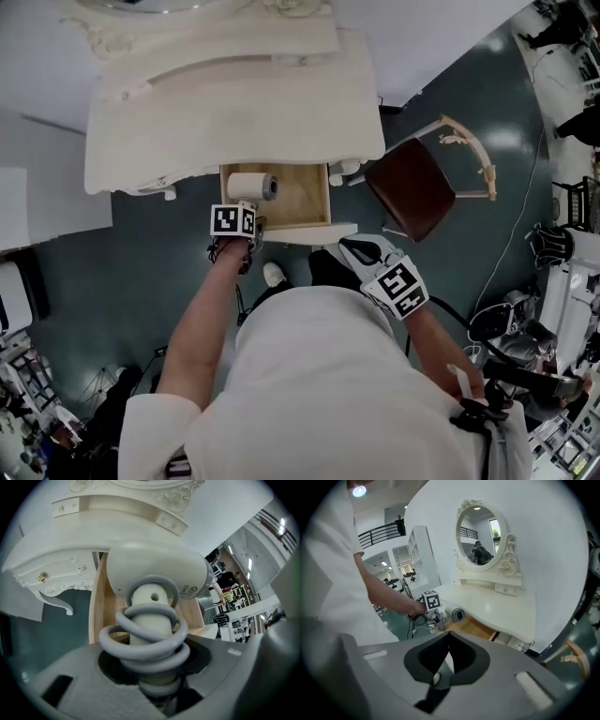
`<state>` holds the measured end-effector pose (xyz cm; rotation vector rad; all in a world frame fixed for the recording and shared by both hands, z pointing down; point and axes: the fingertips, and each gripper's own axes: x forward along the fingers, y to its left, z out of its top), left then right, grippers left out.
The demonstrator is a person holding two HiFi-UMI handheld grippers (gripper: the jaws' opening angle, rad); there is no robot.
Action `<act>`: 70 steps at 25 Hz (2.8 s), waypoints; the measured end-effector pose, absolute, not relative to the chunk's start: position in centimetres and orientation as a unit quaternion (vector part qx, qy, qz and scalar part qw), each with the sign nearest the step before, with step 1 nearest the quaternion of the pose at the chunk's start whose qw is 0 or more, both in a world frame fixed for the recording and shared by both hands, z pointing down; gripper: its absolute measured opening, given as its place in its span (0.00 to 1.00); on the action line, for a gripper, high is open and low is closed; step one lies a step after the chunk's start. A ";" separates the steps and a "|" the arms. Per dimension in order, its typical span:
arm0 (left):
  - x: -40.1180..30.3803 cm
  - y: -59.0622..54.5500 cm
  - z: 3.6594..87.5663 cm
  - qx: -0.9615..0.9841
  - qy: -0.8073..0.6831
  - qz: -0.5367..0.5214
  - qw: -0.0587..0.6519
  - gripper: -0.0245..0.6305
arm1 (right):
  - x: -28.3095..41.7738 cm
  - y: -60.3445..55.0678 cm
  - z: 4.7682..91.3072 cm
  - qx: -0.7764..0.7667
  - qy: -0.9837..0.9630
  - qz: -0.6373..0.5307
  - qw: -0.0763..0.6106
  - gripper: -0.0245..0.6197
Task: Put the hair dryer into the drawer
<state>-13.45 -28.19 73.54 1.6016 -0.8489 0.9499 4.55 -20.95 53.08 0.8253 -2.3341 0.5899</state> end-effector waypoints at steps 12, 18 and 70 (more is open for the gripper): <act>-12.9 -32.5 79.5 0.588 -0.369 0.469 0.546 0.35 | 10.0 -28.1 55.2 0.262 -0.881 0.251 0.304 0.04; -12.6 -33.7 81.4 0.566 -0.385 0.492 0.538 0.35 | 12.5 -30.3 56.1 0.237 -0.882 0.258 0.316 0.04; -19.9 -15.0 54.1 0.808 -0.362 0.187 0.427 0.09 | -8.2 -16.1 54.1 0.172 -0.918 0.173 0.312 0.04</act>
